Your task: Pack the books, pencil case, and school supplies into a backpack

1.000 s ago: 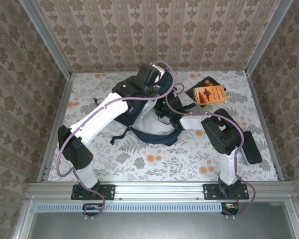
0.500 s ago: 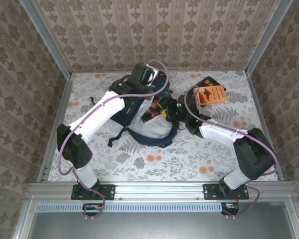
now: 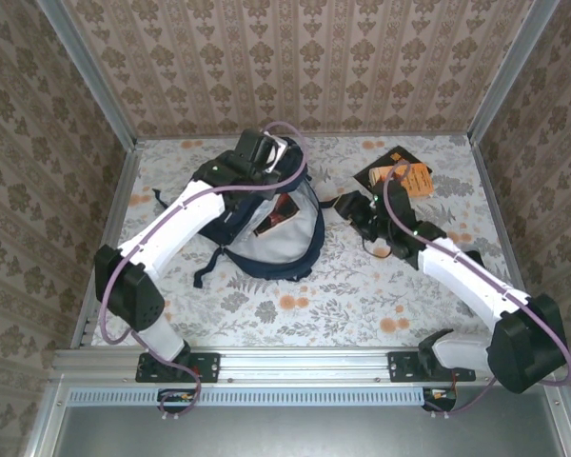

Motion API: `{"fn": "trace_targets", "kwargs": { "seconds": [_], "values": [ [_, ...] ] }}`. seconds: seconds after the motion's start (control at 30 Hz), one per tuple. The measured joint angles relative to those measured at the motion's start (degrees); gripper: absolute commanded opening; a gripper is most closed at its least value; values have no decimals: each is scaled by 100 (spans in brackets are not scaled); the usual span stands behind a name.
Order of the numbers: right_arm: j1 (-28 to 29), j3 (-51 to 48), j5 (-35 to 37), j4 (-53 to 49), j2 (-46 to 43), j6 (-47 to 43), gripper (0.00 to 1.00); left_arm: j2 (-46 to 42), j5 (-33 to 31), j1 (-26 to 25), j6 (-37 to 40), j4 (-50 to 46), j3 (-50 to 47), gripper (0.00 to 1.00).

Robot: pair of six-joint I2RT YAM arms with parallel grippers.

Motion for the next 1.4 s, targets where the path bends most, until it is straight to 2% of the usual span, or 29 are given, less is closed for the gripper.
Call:
{"fn": "trace_targets", "kwargs": {
  "seconds": [0.1,0.17,0.23,0.33,0.4,0.5,0.57,0.63,0.77,0.9,1.1,1.23,1.4],
  "values": [
    [-529,313,188,-461,205,-627,68,-304,282,0,166,-33,-415,8],
    [-831,540,326,-675,527,-968,69,-501,492,-2,219,-28,-737,14],
    [-1064,857,420,-844,1014,-1244,70,-658,667,-26,232,-39,-1019,28],
    [-1281,1550,516,-1040,1967,-1613,71,-885,852,-87,74,-9,-1388,56],
    [-1375,2022,533,-1108,2562,-1779,72,-1016,894,-107,-131,44,-1497,68],
    [-1488,2750,553,-1226,3357,-1954,75,-1204,846,-107,-501,164,-1543,82],
    [-1563,3215,555,-1296,3816,-2059,86,-1322,774,-103,-715,273,-1569,89],
    [-1655,3650,560,-1344,4225,-2197,92,-1421,675,-74,-973,339,-1585,94],
    [-1843,4330,603,-1513,4883,-2485,98,-1475,496,11,-1335,378,-1635,100],
    [-2037,4977,645,-1823,5434,-2791,100,-1478,393,81,-1567,393,-1766,100],
    [-2144,5230,656,-2144,5571,-2992,99,-1478,358,168,-1808,402,-1810,100],
    [-2151,4806,616,-1947,5366,-2968,99,-1438,365,203,-1934,413,-1810,100],
    [-2116,3351,251,-1617,4417,-2664,99,-1257,452,225,-2046,437,-1810,100]
  ]
}}
